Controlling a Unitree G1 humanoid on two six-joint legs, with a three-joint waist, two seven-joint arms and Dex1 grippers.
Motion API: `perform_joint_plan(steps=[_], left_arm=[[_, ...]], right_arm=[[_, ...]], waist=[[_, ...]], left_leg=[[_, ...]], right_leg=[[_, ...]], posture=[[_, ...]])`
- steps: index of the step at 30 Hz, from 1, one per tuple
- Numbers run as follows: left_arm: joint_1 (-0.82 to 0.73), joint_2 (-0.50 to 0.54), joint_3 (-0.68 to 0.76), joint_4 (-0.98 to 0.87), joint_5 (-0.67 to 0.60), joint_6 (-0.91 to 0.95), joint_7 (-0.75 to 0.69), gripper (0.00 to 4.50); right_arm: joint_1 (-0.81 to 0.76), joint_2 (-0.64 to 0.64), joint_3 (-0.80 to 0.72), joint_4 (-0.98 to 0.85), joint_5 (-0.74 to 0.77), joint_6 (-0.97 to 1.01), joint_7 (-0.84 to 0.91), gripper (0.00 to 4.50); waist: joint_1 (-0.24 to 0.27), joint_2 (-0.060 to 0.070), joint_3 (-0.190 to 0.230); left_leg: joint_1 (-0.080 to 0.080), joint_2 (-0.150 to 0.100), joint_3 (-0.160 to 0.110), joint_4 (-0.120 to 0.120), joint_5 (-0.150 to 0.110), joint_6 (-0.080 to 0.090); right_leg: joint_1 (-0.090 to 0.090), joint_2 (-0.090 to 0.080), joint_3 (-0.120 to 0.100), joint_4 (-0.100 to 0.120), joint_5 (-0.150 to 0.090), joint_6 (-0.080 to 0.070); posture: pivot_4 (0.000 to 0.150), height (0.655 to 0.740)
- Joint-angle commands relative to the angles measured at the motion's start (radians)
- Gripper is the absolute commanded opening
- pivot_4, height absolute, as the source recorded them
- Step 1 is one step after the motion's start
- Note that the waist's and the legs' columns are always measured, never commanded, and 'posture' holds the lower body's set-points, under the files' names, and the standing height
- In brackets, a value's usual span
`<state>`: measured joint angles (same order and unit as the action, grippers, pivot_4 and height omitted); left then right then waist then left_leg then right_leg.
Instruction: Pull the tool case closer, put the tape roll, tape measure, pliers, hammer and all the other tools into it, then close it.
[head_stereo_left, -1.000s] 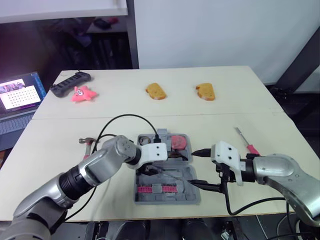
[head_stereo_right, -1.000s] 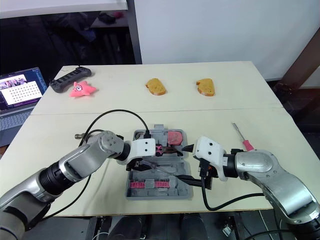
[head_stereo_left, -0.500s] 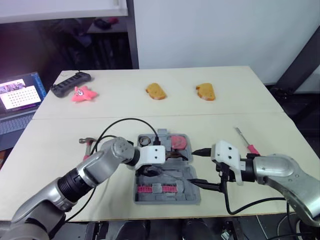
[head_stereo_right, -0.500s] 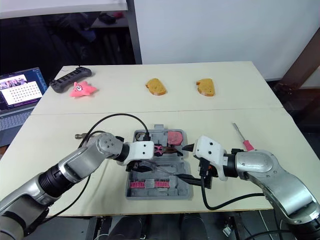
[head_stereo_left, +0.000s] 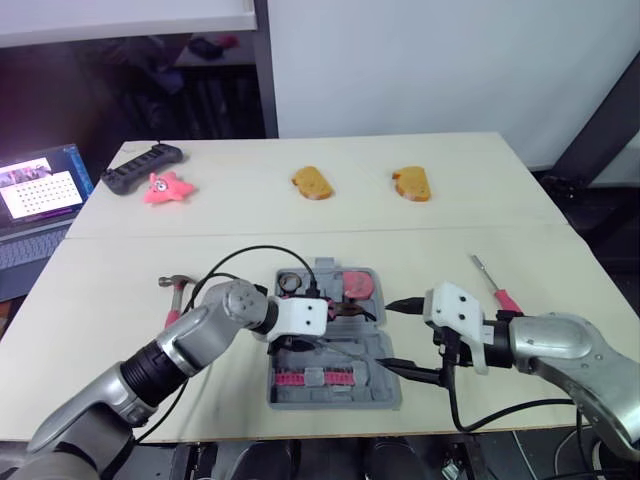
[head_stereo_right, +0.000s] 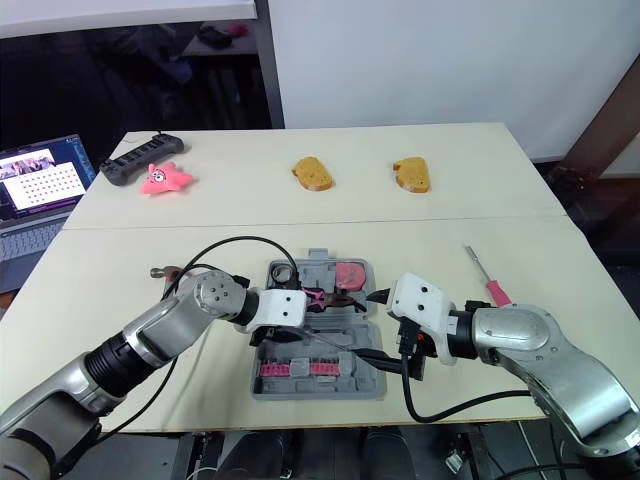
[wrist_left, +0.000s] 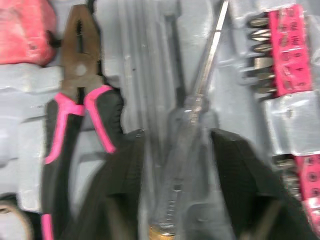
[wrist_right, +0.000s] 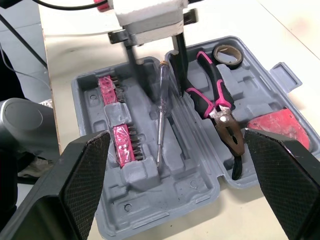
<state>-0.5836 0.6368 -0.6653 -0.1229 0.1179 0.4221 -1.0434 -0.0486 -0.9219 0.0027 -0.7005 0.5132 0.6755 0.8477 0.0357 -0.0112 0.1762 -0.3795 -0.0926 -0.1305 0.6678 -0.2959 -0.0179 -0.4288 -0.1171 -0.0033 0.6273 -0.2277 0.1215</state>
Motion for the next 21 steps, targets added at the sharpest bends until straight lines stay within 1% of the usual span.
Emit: perform_joint_plan(steps=[1, 7, 9, 12, 15, 20, 21], left_arm=[[0.013, -0.006, 0.017, -0.008, 0.010, -0.016, -0.019, 0.02], [0.016, -0.012, 0.042, -0.024, 0.006, -0.011, -0.043, 0.04], [0.008, -0.019, 0.070, -0.046, -0.031, 0.029, -0.066, 0.04], [-0.017, -0.009, 0.096, -0.062, -0.048, 0.062, -0.102, 0.04], [-0.038, -0.006, 0.113, -0.084, -0.077, 0.133, -0.134, 0.04], [-0.061, 0.007, 0.107, -0.085, -0.065, 0.167, -0.152, 0.04], [-0.076, 0.011, 0.110, -0.111, -0.080, 0.243, -0.167, 0.04]], right_arm=[[-0.009, 0.001, -0.022, -0.021, 0.004, -0.007, -0.003, 4.50], [-0.013, -0.001, -0.018, -0.014, 0.000, -0.012, 0.003, 4.50], [-0.015, -0.001, -0.015, -0.012, -0.002, -0.014, 0.005, 4.50], [-0.012, -0.001, -0.014, -0.012, -0.004, -0.018, 0.006, 4.50], [-0.011, 0.001, -0.012, -0.009, -0.009, -0.022, 0.005, 4.50], [-0.011, 0.004, -0.008, -0.008, -0.016, -0.024, 0.003, 4.50], [-0.010, 0.005, -0.008, -0.009, -0.017, -0.024, 0.003, 4.50]], waist=[[0.000, 0.000, 0.000], [0.001, 0.000, 0.000], [0.001, 0.000, 0.000], [0.001, 0.000, 0.000], [0.001, 0.000, 0.000], [0.000, 0.000, 0.000], [-0.001, 0.000, 0.000]], left_leg=[[0.000, 0.000, 0.000, 0.000, 0.000, 0.000], [0.000, 0.000, 0.000, 0.000, 0.000, 0.000], [0.000, 0.000, 0.000, 0.000, 0.000, 0.000], [0.000, 0.000, 0.000, 0.000, 0.000, 0.000], [0.000, 0.000, 0.000, 0.000, 0.000, 0.000], [0.000, 0.000, 0.001, 0.000, 0.000, 0.000], [0.000, 0.000, 0.001, 0.000, 0.000, 0.000]], right_leg=[[0.000, 0.000, 0.000, 0.000, 0.000, 0.000], [0.000, 0.000, 0.000, 0.000, 0.000, 0.000], [0.000, 0.000, 0.000, 0.000, 0.000, 0.000], [0.000, 0.000, 0.000, 0.000, 0.000, 0.000], [0.000, 0.000, 0.000, 0.000, 0.000, 0.000], [0.000, 0.000, 0.000, 0.000, 0.000, 0.000], [0.000, 0.000, 0.000, 0.000, 0.000, 0.000]], posture=[[0.150, 0.7219], [0.150, 0.7219], [0.150, 0.7219], [0.150, 0.7219], [0.150, 0.7219], [0.150, 0.7219], [0.150, 0.7219]])
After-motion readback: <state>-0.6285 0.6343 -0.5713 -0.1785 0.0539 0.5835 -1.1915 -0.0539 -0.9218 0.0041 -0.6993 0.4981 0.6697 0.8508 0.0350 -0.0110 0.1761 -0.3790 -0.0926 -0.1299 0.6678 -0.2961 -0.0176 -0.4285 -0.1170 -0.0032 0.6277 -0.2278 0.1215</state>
